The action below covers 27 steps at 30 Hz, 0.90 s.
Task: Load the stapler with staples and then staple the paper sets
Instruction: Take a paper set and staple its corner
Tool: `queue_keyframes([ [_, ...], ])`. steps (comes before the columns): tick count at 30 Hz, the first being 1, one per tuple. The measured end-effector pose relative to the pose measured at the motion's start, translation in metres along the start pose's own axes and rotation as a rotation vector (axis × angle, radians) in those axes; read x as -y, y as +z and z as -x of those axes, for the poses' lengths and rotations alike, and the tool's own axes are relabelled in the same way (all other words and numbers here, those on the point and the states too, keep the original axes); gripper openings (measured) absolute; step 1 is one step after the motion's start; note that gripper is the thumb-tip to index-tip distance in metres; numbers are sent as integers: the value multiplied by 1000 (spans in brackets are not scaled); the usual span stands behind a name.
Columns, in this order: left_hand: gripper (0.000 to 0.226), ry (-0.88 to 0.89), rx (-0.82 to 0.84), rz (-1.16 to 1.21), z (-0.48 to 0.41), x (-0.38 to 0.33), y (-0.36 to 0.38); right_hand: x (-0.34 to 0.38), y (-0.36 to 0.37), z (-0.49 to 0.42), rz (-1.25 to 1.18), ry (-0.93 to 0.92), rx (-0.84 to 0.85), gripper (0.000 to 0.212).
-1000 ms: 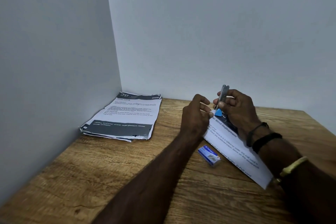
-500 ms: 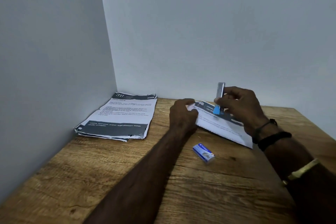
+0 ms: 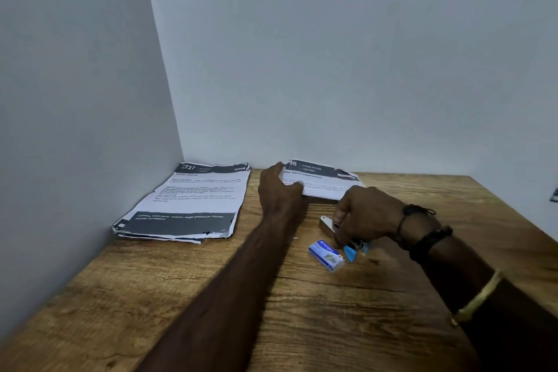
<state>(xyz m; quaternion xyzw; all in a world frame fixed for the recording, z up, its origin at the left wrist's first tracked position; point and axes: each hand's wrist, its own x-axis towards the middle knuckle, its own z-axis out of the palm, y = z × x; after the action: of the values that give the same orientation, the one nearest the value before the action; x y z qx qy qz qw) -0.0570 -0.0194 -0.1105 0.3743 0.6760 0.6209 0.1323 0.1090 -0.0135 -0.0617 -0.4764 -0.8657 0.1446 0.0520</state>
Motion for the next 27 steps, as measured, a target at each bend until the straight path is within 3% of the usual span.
queue_keyframes([
  [6,62,-36,-53,67,-4,3,3,-5,1,-3,-75,-3,3,31],
  [8,63,-58,-55,103,-5,3,4,-9,2,-6,-181,20,-212,10],
  [11,68,-110,-30,187,-6,2,6,-16,8,-11,-465,110,-553,15],
  [14,71,-212,24,333,-6,1,11,-20,11,-14,-810,164,-582,23],
  [16,69,-239,46,360,-2,-1,14,-23,10,-15,-901,227,-582,14],
  [18,66,-182,62,288,5,-5,17,-27,7,-13,-913,273,-607,4],
  [24,80,136,194,56,23,-26,35,-50,-5,-2,-988,314,-707,4],
  [27,70,255,272,-82,33,-35,56,-71,-11,1,-1005,361,-761,6],
])
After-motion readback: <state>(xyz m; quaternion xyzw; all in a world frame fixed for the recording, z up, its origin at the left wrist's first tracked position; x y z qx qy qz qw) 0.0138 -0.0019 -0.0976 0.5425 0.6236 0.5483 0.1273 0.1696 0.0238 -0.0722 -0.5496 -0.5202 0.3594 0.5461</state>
